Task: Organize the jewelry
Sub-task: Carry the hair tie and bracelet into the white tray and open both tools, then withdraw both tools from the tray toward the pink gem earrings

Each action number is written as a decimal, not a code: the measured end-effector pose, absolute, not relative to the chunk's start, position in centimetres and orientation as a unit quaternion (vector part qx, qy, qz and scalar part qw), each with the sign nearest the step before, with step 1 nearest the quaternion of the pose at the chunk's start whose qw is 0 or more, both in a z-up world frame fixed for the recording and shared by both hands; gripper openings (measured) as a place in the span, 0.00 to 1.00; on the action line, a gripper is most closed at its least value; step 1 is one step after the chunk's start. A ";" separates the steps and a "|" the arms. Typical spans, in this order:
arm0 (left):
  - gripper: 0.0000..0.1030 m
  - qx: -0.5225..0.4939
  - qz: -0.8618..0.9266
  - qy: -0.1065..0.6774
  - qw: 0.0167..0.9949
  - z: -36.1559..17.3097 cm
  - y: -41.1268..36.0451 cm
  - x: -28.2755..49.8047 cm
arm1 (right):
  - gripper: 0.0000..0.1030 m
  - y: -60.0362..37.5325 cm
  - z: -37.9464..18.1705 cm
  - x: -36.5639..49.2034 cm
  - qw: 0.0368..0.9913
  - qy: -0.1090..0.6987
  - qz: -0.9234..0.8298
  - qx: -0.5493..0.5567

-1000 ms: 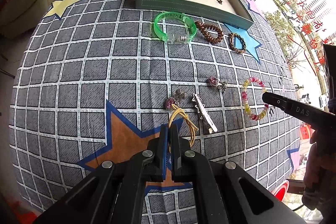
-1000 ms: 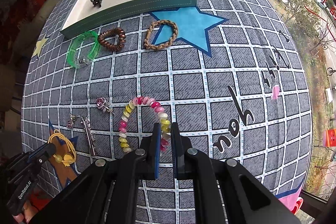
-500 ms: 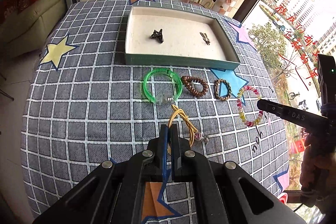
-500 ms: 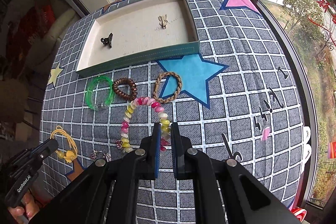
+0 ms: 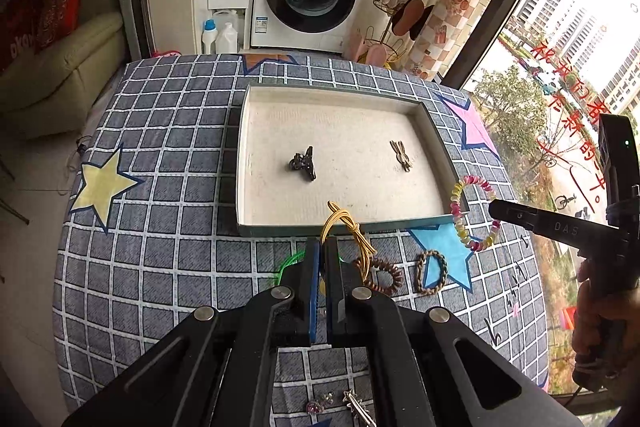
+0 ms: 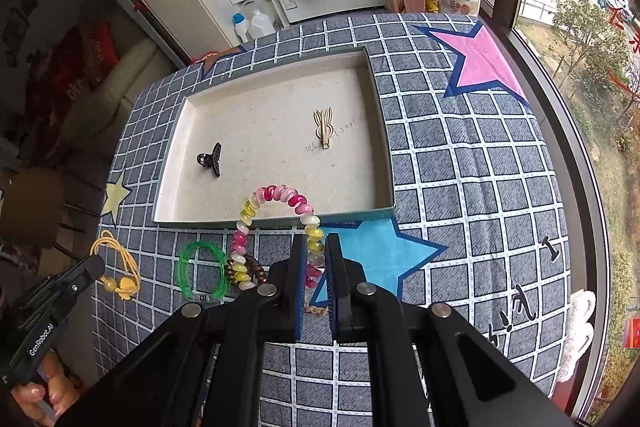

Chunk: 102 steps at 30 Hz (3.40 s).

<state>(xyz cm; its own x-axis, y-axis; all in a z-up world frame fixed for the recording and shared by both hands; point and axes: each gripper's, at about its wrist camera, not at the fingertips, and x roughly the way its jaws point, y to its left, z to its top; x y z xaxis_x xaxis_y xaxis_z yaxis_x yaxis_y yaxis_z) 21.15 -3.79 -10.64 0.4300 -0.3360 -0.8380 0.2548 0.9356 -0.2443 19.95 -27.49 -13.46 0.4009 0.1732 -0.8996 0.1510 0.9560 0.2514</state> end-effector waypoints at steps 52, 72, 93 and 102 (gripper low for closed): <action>0.14 0.110 -0.135 0.535 0.827 -19.4 -16.4 34.6 | 0.43 -31.2 -23.0 35.4 0.790 0.588 0.025 0.168; 0.15 0.065 -0.146 0.515 0.842 -14.2 -14.2 32.5 | 0.44 -32.0 -18.6 32.8 0.802 0.540 0.050 0.252; 1.00 0.010 -0.099 0.527 0.844 -12.0 -7.9 24.6 | 0.57 -29.2 -17.3 23.9 0.789 0.557 0.067 0.251; 1.00 0.033 -0.064 0.536 0.841 -15.2 -6.0 21.3 | 0.73 -28.2 -17.2 20.6 0.788 0.565 0.062 0.239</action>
